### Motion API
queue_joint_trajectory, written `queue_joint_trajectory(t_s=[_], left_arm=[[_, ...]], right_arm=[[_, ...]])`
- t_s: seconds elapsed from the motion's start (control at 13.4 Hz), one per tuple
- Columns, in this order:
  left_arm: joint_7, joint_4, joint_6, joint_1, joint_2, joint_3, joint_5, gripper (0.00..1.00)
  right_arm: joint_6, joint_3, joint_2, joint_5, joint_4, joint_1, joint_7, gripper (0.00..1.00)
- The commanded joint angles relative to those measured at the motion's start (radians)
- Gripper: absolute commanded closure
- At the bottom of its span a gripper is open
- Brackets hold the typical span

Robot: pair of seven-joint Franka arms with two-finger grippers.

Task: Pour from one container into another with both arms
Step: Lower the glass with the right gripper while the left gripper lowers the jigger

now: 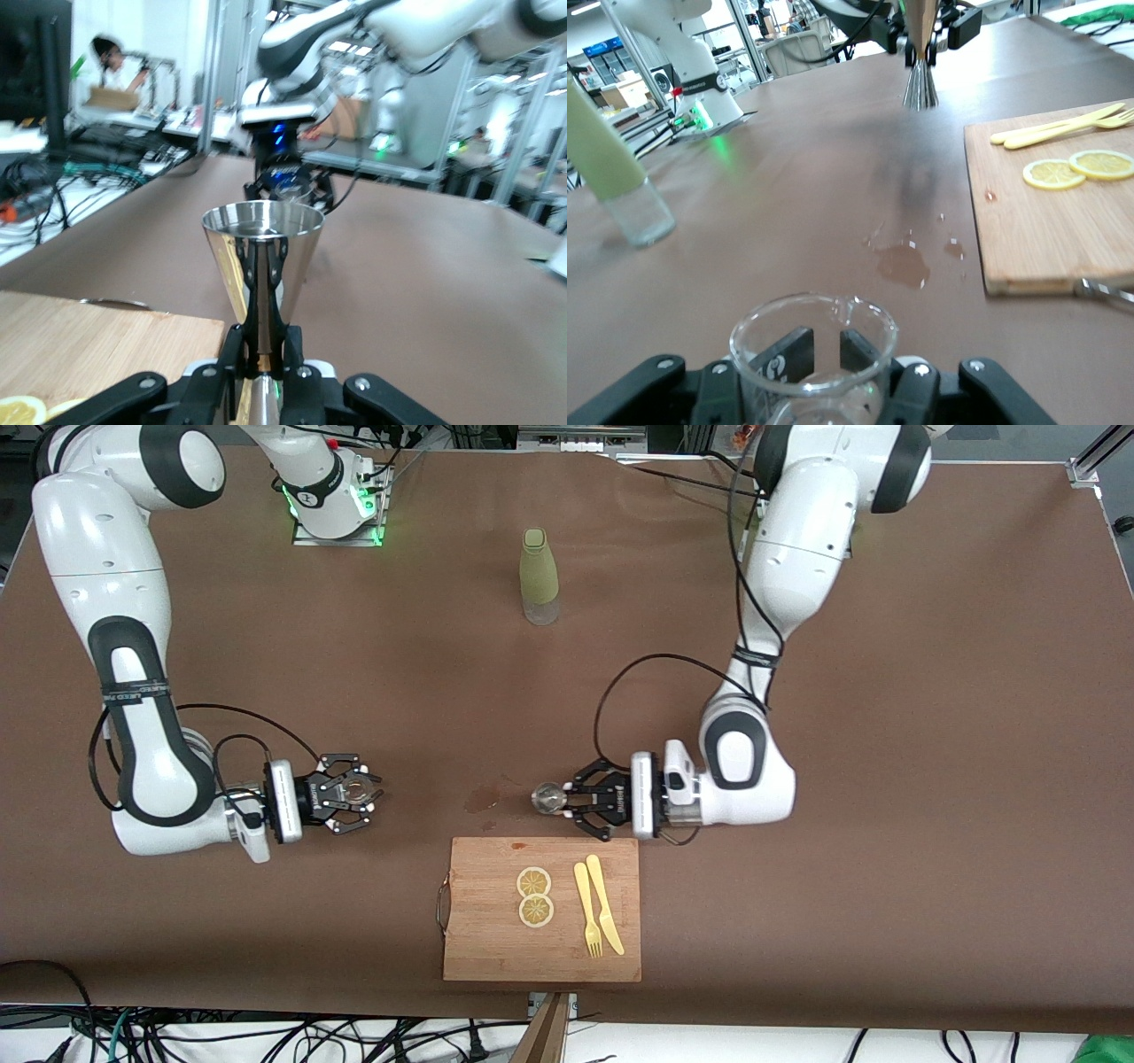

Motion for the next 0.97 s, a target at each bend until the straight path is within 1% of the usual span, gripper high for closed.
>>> queue_joint_trajectory(t_s=[0.0,0.22,0.37,0.45,0.67,0.74,0.89], left_arm=[[0.113,-0.075,-0.164,0.083,-0.045,-0.007,0.075,1.0],[0.197,-0.094,-0.324,0.186,-0.041,-0.004,0.215,1.0],[0.268,-0.106,-0.401,0.252,-0.038,0.001,0.317,1.0],[0.295,-0.106,-0.445,0.28,-0.038,0.013,0.382,1.0],[0.421,-0.106,-0.585,0.355,-0.02,0.056,0.508,1.0],[0.47,-0.106,-0.623,0.378,-0.014,0.07,0.551,1.0],[0.554,-0.103,-0.692,0.404,0.008,0.123,0.608,1.0]], right_arm=[[-0.017,-0.005,0.014,0.02,-0.047,-0.069,-0.146,0.76],[-0.016,-0.013,0.033,0.02,-0.049,-0.129,-0.222,0.76],[-0.017,-0.022,0.054,0.021,-0.049,-0.165,-0.269,0.76],[-0.017,-0.022,0.068,0.021,-0.049,-0.179,-0.297,0.76],[-0.019,-0.023,0.092,0.07,-0.064,-0.207,-0.363,0.76],[-0.019,-0.023,0.094,0.073,-0.069,-0.209,-0.364,0.76],[-0.017,-0.023,0.094,0.075,-0.069,-0.213,-0.363,0.75]])
